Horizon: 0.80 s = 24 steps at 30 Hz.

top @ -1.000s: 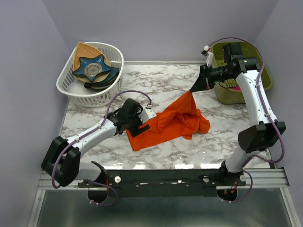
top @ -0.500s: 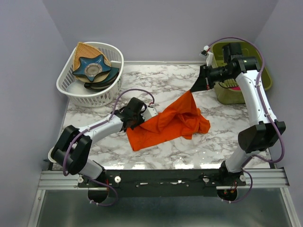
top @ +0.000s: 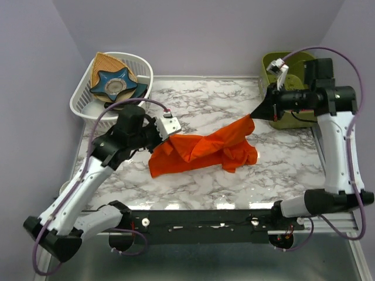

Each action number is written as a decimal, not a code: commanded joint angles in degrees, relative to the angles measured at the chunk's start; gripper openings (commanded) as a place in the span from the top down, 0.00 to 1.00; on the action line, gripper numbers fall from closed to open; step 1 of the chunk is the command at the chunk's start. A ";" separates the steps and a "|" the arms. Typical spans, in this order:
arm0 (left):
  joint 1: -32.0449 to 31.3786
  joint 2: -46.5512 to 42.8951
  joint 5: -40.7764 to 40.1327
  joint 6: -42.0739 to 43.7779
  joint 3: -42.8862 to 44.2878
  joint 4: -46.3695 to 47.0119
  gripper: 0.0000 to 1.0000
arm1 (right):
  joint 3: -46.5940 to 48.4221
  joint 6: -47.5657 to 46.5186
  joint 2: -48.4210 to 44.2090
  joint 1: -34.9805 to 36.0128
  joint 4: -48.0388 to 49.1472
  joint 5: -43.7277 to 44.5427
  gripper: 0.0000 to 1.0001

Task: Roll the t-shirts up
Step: Flatten out the T-shirt at the center of the board.

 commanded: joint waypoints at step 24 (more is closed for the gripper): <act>11.03 33.95 1.73 -14.08 18.28 9.74 0.51 | -4.41 43.28 19.43 -8.93 34.97 9.93 0.99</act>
